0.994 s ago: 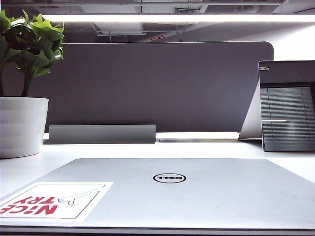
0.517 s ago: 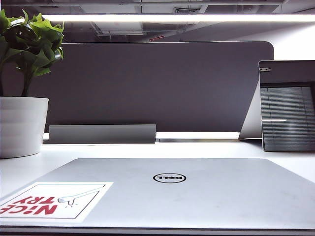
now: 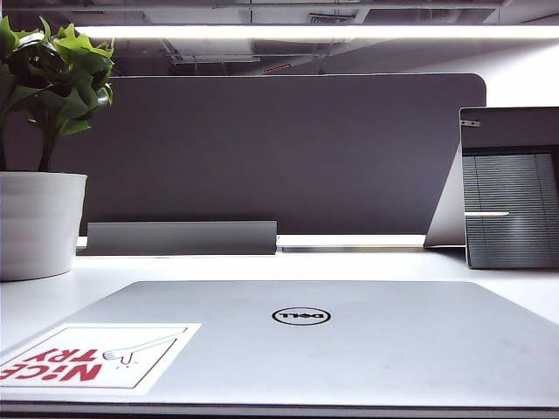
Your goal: Close the laptop lid.
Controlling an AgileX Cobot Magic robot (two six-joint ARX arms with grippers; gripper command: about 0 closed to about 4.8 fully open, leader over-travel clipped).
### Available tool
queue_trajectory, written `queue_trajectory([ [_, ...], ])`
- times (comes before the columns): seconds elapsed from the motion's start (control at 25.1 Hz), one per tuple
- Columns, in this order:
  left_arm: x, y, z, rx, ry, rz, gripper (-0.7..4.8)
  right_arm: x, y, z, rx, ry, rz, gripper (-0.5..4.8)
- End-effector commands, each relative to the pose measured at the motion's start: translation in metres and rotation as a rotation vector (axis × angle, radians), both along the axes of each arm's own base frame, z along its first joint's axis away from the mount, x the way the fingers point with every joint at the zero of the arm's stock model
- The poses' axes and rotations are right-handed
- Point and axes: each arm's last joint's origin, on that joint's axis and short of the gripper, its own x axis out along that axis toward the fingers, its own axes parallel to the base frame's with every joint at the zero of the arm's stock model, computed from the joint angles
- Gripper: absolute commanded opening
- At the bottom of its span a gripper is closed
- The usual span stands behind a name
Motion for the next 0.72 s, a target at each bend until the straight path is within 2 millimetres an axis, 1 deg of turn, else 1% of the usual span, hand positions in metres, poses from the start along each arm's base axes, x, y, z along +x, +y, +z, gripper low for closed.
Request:
queue_trajectory([
  [0.04,-0.001,0.0,0.002,-0.002,-0.016,0.0,-0.05,-0.001,0.0,0.003,0.001,-0.018,0.001,-0.01],
  [0.24,-0.002,0.002,0.003,0.0,-0.022,0.025,-0.05,-0.001,0.0,0.003,0.001,-0.018,0.001,-0.01],
  [0.36,-0.003,0.003,-0.002,-0.034,0.009,0.034,-0.05,-0.001,0.0,0.003,0.001,-0.018,0.001,-0.01],
  [0.4,-0.006,0.004,-0.006,-0.048,0.015,0.034,-0.05,-0.001,0.0,0.003,0.001,-0.018,0.001,-0.01],
  [0.48,-0.019,0.006,-0.029,-0.054,0.001,0.036,-0.05,-0.001,0.0,0.003,0.001,-0.018,0.001,-0.01],
  [0.56,-0.039,0.01,-0.065,-0.092,-0.065,0.054,-0.05,-0.001,0.0,0.003,0.001,-0.018,0.001,-0.01],
  [0.6,-0.05,0.011,-0.088,-0.127,-0.102,0.063,-0.05,-0.001,0.0,0.003,0.001,-0.018,0.001,-0.01],
  [0.68,-0.063,0.013,-0.13,-0.209,-0.149,0.057,-0.05,-0.001,0.0,0.003,0.001,-0.018,0.001,-0.01],
  [0.72,-0.066,0.013,-0.148,-0.249,-0.155,0.046,-0.05,0.0,0.0,0.002,0.001,-0.018,0.001,-0.01],
])
